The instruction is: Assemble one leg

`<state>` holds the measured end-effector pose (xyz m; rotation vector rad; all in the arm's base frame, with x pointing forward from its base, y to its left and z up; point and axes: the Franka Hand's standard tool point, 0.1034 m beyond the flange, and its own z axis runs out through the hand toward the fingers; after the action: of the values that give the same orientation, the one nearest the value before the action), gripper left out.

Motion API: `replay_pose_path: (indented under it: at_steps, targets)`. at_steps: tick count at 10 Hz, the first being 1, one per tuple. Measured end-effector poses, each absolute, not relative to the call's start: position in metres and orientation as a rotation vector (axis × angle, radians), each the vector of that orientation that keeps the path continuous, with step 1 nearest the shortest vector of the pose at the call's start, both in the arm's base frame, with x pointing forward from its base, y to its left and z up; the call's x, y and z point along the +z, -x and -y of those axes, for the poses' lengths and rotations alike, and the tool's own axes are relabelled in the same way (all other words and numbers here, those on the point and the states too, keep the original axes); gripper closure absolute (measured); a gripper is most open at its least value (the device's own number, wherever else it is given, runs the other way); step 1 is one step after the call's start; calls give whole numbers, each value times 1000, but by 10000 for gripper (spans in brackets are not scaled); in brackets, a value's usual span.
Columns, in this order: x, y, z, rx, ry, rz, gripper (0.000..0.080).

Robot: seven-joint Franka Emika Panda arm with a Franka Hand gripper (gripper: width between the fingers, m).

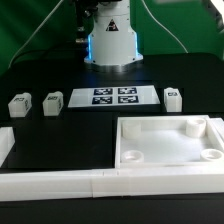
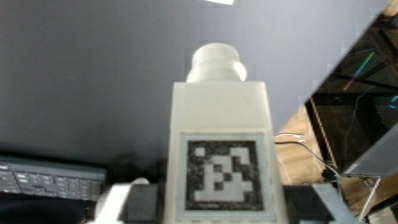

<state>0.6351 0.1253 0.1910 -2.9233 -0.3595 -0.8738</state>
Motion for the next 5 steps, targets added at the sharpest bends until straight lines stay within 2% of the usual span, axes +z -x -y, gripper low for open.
replay_pose_path:
  at_steps: [1, 5]
  targets:
    - [178, -633, -126, -859, 2925, 360, 505]
    - [148, -637, -119, -823, 2936, 373, 505]
